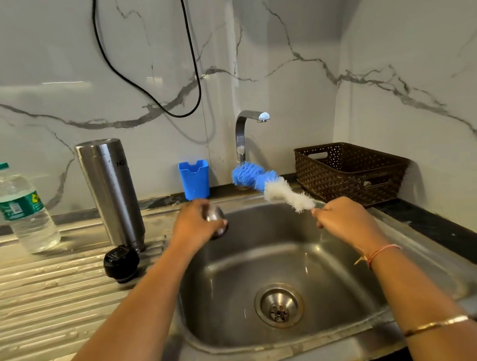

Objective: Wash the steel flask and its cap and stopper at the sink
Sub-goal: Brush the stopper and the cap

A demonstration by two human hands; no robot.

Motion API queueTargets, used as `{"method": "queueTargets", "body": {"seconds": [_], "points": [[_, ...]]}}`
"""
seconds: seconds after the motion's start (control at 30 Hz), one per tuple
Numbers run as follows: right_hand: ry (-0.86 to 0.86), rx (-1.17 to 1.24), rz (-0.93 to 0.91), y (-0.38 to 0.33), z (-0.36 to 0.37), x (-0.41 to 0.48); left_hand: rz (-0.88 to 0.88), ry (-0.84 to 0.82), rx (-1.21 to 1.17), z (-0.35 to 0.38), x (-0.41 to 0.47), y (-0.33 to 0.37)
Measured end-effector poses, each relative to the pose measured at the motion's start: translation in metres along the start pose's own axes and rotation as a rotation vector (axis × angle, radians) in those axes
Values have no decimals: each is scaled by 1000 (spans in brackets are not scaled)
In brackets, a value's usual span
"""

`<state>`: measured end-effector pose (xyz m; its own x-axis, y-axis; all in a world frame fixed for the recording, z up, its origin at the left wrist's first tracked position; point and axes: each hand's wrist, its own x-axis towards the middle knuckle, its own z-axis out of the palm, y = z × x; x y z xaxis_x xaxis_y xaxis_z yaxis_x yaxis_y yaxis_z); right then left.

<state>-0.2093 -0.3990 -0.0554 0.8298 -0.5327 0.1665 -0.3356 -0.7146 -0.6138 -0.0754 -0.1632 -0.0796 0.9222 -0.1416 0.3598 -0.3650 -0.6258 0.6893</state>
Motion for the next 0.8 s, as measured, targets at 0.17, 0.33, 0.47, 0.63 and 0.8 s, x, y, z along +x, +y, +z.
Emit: {"method": "queueTargets", "body": {"seconds": [0.17,0.33,0.47,0.63,0.8], "points": [[8,-83,-14,2,4,0,74,104,5,0,-5,2],[92,-38,-38,-1,6,-1,142,66,20,-5,-5,18],[71,-75,-50,-1,9,-4,73,-115,158,10,-15,-7],[92,-88,-65,-3,10,-5,276,194,-54,-3,-11,22],[81,-98,-74,-4,12,-9,123,-193,187,11,-25,4]]}}
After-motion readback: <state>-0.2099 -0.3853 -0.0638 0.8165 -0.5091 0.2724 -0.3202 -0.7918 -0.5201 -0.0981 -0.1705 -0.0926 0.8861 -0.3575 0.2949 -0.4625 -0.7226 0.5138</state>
